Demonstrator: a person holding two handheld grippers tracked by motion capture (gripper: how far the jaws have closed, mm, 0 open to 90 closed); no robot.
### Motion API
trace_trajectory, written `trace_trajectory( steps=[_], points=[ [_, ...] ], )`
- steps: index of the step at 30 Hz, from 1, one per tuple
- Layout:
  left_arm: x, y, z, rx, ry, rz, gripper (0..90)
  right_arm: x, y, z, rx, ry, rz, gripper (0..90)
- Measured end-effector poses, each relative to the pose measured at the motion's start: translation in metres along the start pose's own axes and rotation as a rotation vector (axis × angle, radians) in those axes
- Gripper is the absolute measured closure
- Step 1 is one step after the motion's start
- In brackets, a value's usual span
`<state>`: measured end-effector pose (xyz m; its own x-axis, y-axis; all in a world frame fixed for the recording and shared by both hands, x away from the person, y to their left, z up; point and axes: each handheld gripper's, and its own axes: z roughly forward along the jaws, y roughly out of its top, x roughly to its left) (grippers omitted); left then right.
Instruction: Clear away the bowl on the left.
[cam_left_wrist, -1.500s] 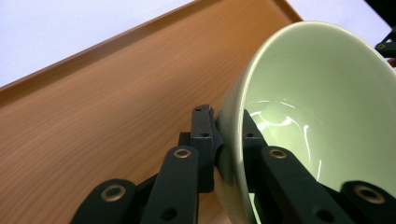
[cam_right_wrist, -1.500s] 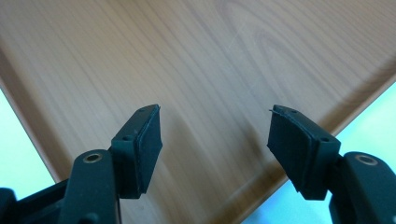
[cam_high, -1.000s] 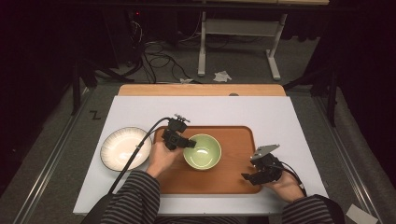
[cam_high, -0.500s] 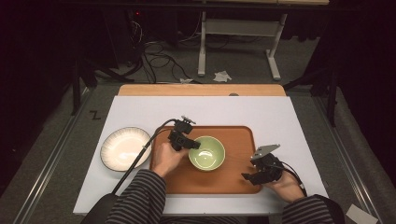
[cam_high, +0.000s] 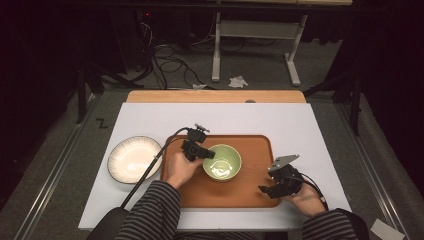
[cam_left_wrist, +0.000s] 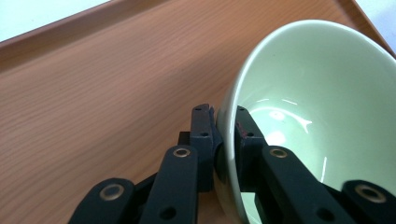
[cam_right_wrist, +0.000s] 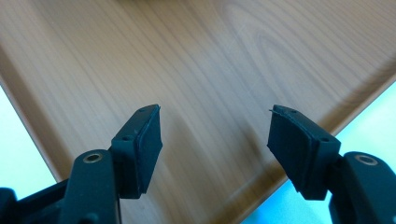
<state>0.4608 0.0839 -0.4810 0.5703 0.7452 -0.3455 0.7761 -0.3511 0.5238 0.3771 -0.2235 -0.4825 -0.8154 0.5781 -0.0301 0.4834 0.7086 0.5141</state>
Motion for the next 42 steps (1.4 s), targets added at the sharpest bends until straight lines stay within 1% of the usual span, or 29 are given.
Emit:
trace_trajectory(
  steps=[2, 4, 5, 6, 8, 10, 12, 15, 18, 20, 21, 23, 26, 27, 29, 30, 31, 33, 35, 38, 39, 41, 42],
  points=[
    [-0.001, 0.000, 0.000, -0.002, 0.000, 0.001, 82.1, 0.001, 0.000, 0.000, 0.006, 0.000, 0.004, 36.5],
    [-0.001, 0.001, 0.001, 0.000, -0.003, -0.006, 81.7, 0.001, 0.000, 0.000, 0.000, 0.000, 0.001, 36.5],
    [0.000, 0.001, 0.000, -0.004, -0.017, -0.015, 80.8, 0.001, 0.000, 0.000, -0.002, 0.001, 0.001, 36.5],
    [0.001, 0.002, -0.001, -0.007, -0.020, -0.017, 77.8, 0.001, 0.000, 0.000, 0.000, 0.000, 0.006, 36.5],
    [0.000, 0.002, -0.003, -0.027, -0.019, -0.025, 72.1, 0.000, 0.000, 0.000, 0.001, -0.001, 0.002, 36.5],
    [0.001, 0.003, -0.006, -0.032, -0.013, -0.016, 65.7, 0.000, 0.000, 0.000, 0.000, 0.000, 0.002, 36.5],
    [0.000, 0.002, -0.010, -0.032, 0.002, 0.001, 58.6, 0.001, 0.000, 0.000, 0.001, 0.002, 0.005, 36.5],
    [-0.002, 0.002, -0.017, -0.046, 0.011, 0.014, 53.8, 0.001, 0.000, 0.000, 0.001, 0.002, 0.006, 36.5],
    [-0.003, 0.002, -0.026, -0.065, 0.009, 0.029, 50.6, 0.000, 0.000, 0.000, 0.001, 0.001, 0.001, 36.5],
    [-0.004, 0.002, -0.032, -0.073, 0.020, 0.043, 49.7, 0.000, 0.000, 0.000, 0.000, -0.001, 0.003, 36.5],
    [-0.004, 0.001, -0.034, -0.076, 0.027, 0.043, 49.4, 0.000, 0.000, -0.001, 0.000, -0.002, 0.004, 36.5],
    [-0.004, 0.000, -0.040, -0.075, 0.040, 0.060, 48.9, 0.000, 0.000, -0.001, 0.000, -0.002, 0.004, 36.5],
    [-0.003, -0.003, -0.050, -0.091, 0.050, 0.067, 48.5, 0.001, 0.000, -0.001, -0.002, 0.000, 0.005, 36.5],
    [-0.003, -0.004, -0.054, -0.094, 0.058, 0.067, 48.3, 0.001, 0.000, -0.001, -0.003, 0.000, 0.005, 36.5],
    [-0.003, -0.006, -0.062, -0.098, 0.095, 0.089, 47.7, 0.000, 0.000, 0.000, 0.000, -0.001, 0.002, 36.5],
    [-0.004, -0.006, -0.064, -0.102, 0.102, 0.092, 47.4, 0.000, 0.000, 0.000, 0.000, -0.001, 0.003, 36.5],
    [-0.004, -0.007, -0.068, -0.102, 0.104, 0.100, 47.3, 0.000, 0.000, 0.000, 0.000, -0.001, 0.003, 36.5],
    [-0.004, -0.009, -0.074, -0.112, 0.100, 0.102, 47.1, 0.001, 0.000, 0.000, 0.000, -0.001, 0.006, 36.5],
    [-0.005, -0.010, -0.080, -0.122, 0.106, 0.108, 47.1, 0.001, 0.000, 0.000, 0.000, -0.001, 0.004, 36.5],
    [-0.003, -0.012, -0.088, -0.131, 0.115, 0.104, 47.0, 0.001, 0.000, -0.001, -0.003, 0.000, 0.004, 36.5],
    [-0.002, -0.013, -0.089, -0.135, 0.112, 0.099, 47.0, 0.001, 0.000, 0.000, 0.000, 0.001, 0.008, 36.5],
    [0.002, -0.016, -0.093, -0.151, 0.093, 0.077, 47.1, 0.000, 0.000, 0.000, 0.000, 0.001, 0.004, 36.5],
    [0.004, -0.019, -0.094, -0.156, 0.092, 0.065, 47.1, 0.001, 0.000, 0.000, 0.000, 0.001, 0.005, 36.5]
  ],
)
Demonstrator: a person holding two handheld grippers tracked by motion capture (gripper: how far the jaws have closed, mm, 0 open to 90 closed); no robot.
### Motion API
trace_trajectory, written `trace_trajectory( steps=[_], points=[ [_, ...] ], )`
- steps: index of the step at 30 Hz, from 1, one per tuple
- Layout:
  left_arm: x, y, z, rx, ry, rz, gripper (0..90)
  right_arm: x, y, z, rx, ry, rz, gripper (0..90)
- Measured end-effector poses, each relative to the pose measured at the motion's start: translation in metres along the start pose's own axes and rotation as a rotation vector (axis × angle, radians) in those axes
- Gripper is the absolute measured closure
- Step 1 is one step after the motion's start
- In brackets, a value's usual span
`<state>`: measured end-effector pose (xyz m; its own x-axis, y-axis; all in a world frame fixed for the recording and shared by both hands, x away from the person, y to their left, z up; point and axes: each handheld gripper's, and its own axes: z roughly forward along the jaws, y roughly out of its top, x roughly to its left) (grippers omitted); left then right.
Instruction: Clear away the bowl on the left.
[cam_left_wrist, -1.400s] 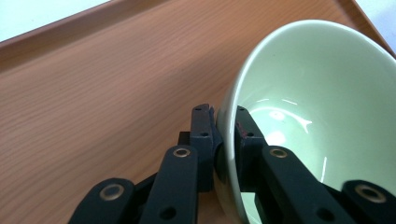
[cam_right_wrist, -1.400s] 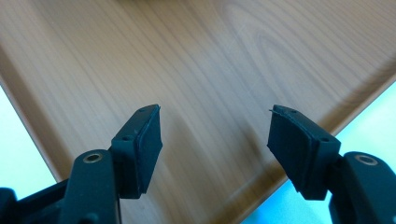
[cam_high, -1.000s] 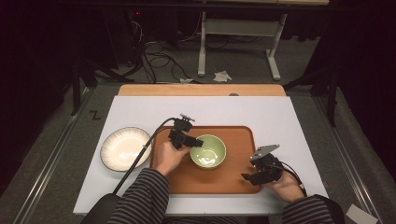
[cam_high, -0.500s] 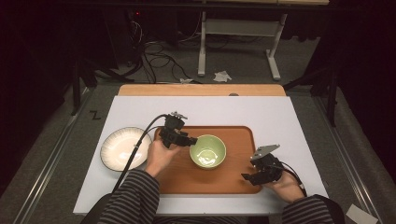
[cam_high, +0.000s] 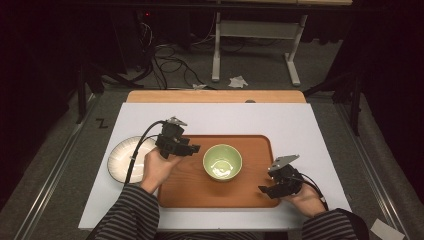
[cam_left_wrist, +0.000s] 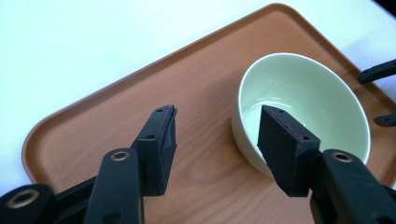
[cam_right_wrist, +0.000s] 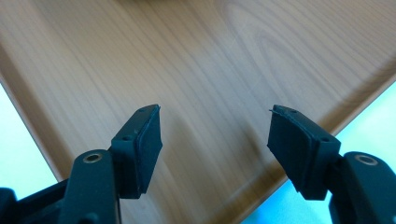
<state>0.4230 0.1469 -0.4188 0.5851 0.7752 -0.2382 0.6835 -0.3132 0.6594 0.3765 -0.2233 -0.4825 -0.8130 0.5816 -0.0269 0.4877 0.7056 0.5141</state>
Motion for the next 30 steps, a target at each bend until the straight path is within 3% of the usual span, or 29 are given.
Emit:
trace_trajectory(
  steps=[4, 10, 17, 30],
  points=[
    [0.008, -0.012, -0.008, -0.024, 0.018, -0.036, 47.1, 0.001, 0.000, 0.000, 0.002, 0.000, 0.001, 36.5],
    [0.015, -0.026, -0.027, -0.051, 0.039, -0.047, 47.0, 0.000, 0.000, 0.001, 0.006, 0.000, 0.000, 36.5],
    [0.021, -0.044, -0.033, -0.053, 0.045, -0.081, 46.6, 0.001, 0.000, 0.001, 0.011, -0.002, -0.001, 36.5],
    [0.014, -0.058, -0.034, -0.027, 0.062, -0.056, 45.9, 0.001, 0.000, 0.000, 0.007, -0.001, 0.003, 36.5]
  ],
)
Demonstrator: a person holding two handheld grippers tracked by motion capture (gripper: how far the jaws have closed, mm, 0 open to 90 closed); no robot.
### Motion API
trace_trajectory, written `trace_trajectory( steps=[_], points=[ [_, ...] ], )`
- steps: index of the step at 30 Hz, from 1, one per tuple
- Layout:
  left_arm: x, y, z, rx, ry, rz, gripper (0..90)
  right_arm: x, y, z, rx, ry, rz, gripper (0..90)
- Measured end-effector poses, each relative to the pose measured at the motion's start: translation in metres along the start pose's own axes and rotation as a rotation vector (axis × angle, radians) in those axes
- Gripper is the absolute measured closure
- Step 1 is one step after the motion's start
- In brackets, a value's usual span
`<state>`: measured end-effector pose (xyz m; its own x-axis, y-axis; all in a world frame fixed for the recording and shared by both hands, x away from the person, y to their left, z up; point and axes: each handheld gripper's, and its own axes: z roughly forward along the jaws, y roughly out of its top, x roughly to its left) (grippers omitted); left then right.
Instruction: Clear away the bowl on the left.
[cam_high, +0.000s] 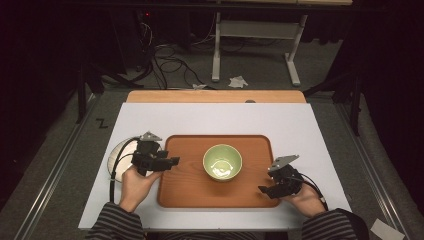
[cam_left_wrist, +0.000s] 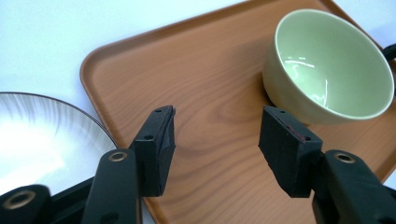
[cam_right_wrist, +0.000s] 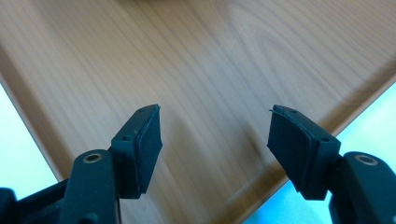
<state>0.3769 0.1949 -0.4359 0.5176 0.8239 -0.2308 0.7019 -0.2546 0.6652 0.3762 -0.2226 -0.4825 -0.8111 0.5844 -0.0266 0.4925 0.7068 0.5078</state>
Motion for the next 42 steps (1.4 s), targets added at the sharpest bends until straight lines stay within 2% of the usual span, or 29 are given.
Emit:
trace_trajectory(
  steps=[11, 13, 23, 27, 42],
  points=[
    [-0.012, -0.006, 0.006, 0.027, -0.004, 0.026, 45.0, 0.000, 0.000, 0.000, -0.003, 0.000, -0.002, 36.4],
    [-0.014, -0.008, 0.009, 0.048, 0.001, 0.042, 45.0, 0.000, 0.000, 0.000, -0.002, 0.000, -0.001, 36.5],
    [-0.022, -0.012, 0.016, 0.079, -0.008, 0.067, 44.8, 0.000, 0.000, 0.000, -0.001, 0.001, -0.003, 36.4],
    [-0.026, -0.013, 0.019, 0.080, -0.007, 0.075, 44.8, 0.001, 0.000, 0.000, -0.001, 0.000, 0.000, 36.4],
    [-0.031, -0.015, 0.032, 0.124, -0.005, 0.097, 43.2, 0.001, 0.000, 0.000, 0.001, 0.003, -0.008, 36.4]
  ],
)
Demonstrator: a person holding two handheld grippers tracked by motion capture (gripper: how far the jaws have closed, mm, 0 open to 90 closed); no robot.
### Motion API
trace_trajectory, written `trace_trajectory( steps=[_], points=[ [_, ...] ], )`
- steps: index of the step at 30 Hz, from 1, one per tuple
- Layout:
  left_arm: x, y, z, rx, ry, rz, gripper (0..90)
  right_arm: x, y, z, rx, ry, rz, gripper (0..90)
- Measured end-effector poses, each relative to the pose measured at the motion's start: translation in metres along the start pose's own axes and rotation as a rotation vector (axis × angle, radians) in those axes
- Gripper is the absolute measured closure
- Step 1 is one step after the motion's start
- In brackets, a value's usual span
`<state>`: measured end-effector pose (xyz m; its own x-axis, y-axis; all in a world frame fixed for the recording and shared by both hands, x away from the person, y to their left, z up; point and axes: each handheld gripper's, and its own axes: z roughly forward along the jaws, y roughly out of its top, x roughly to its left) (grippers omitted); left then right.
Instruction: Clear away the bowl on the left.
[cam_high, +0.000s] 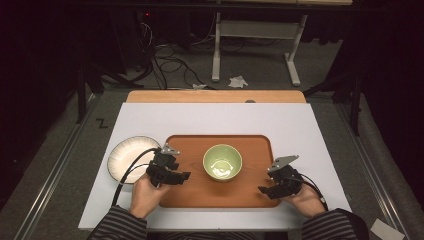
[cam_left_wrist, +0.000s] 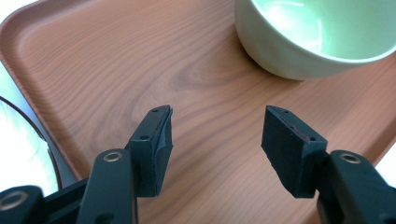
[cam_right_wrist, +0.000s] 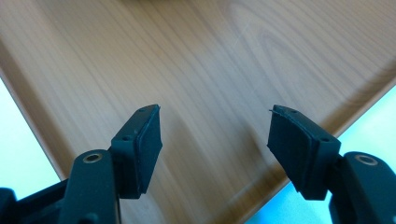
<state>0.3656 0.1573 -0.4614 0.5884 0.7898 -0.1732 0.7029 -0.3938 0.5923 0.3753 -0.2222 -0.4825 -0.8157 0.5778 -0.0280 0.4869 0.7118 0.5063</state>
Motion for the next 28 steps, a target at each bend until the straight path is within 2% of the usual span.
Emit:
trace_trajectory(
  steps=[15, 28],
  points=[
    [-0.005, -0.001, 0.012, 0.057, -0.018, 0.020, 42.4, 0.000, 0.000, 0.000, -0.006, 0.001, -0.004, 36.5],
    [-0.004, -0.001, 0.015, 0.067, -0.033, 0.015, 42.2, 0.000, 0.000, -0.001, -0.015, 0.000, -0.002, 36.5]
  ],
)
